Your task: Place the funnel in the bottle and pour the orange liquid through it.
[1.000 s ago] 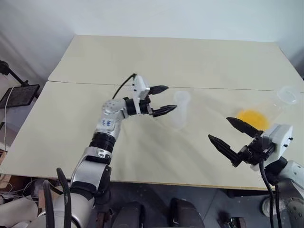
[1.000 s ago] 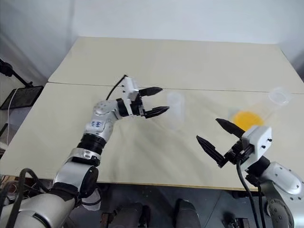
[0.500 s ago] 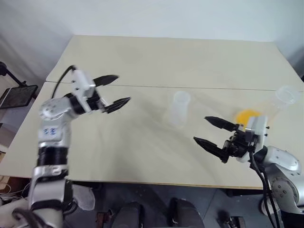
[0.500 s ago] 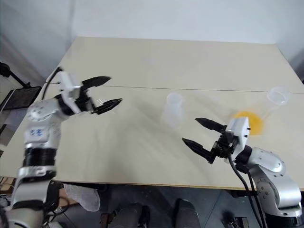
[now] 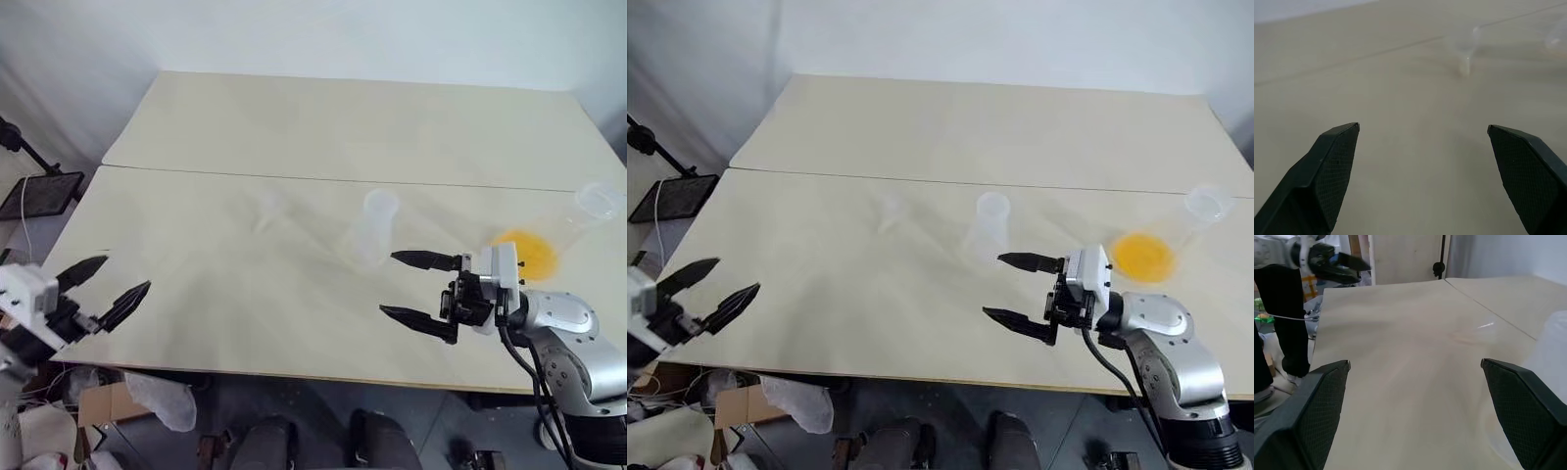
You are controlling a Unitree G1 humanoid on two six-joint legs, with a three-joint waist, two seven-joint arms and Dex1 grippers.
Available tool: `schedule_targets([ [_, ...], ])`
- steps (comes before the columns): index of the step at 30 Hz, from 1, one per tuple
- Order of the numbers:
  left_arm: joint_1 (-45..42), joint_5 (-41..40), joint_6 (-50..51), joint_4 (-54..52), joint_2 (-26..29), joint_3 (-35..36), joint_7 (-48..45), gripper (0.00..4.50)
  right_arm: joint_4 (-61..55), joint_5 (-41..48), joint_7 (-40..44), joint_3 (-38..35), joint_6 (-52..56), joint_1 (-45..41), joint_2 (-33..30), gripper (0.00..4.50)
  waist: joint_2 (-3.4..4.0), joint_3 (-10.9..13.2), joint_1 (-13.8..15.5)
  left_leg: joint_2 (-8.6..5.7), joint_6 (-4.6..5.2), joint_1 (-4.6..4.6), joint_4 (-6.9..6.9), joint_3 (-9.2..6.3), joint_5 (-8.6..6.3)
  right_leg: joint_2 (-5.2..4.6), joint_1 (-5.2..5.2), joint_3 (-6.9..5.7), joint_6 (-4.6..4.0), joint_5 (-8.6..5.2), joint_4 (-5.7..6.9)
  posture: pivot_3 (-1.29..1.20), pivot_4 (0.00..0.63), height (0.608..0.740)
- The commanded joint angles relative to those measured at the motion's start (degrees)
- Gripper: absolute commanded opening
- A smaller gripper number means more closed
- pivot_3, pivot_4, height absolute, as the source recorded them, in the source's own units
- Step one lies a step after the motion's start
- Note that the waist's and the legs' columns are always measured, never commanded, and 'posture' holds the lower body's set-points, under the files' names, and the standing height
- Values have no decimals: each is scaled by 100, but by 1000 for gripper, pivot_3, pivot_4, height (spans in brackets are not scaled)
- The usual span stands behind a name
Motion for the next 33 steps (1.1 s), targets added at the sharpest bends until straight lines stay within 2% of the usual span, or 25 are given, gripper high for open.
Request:
schedule_targets([
  [1, 242, -282, 141, -387, -74, 137, 108, 4462, 4, 25, 90, -150, -160, 12, -74, 4500, 0, 0, 2, 0, -1, 0, -1, 1, 0, 0, -1, 0, -1, 0, 1, 0, 150, 740],
  [6, -158, -274, 305, -482, -140, -392, 385, 4462, 89, -48, 98, -222, -252, 103, -123, 4500, 0, 0, 13, 0, -1, -1, -1, 1, -1, -3, -2, 0, -1, 0, 2, 0, 150, 740],
  [11, -925, -164, 758, -699, -140, -1493, 643, 4462, 31, -125, -2, -389, -317, 402, -154, 4500, 0, 0, 20, -1, -1, -2, -4, 4, -2, 0, -5, 1, -1, 0, 17, 0, 150, 740],
  [14, -1373, -157, 1047, -736, -166, -1900, 883, 4462, -18, -142, -81, -458, -331, 510, -152, 4500, 0, 0, 5, -3, 0, -2, -3, 5, -1, 4, -5, 1, -1, 0, 21, 0, 150, 740],
  [19, -2019, -74, 1696, -840, -487, -2838, 1358, 4462, -238, -130, -219, -470, -325, 783, -99, 4500, 3, -2, -14, 0, -1, 1, -6, 10, -1, 41, -8, 5, -1, 0, 25, 0, 150, 740],
  [23, -2280, 187, 1519, -605, -638, -3121, 1472, 4462, -322, -123, -317, -439, -310, 834, -76, 4500, 2, -1, -8, 7, -1, 2, -4, 16, -1, 51, -9, 8, -1, 0, 24, 0, 150, 740],
  [30, -3161, 801, 1034, 654, -1293, -3395, 2019, 4462, -462, -17, -448, -408, -226, 977, -33, 4500, 2, -2, 43, -4, 5, 0, 5, 15, 4, 48, -4, 4, 2, 1, 23, 0, 150, 740],
  [33, -3263, 859, 887, 823, -1401, -3480, 1898, 4462, -516, -2, -471, -438, -220, 1047, -70, 4500, 2, -1, 24, -5, 5, -3, 2, 15, 4, 49, -6, -2, 4, 2, 24, 0, 150, 740],
])
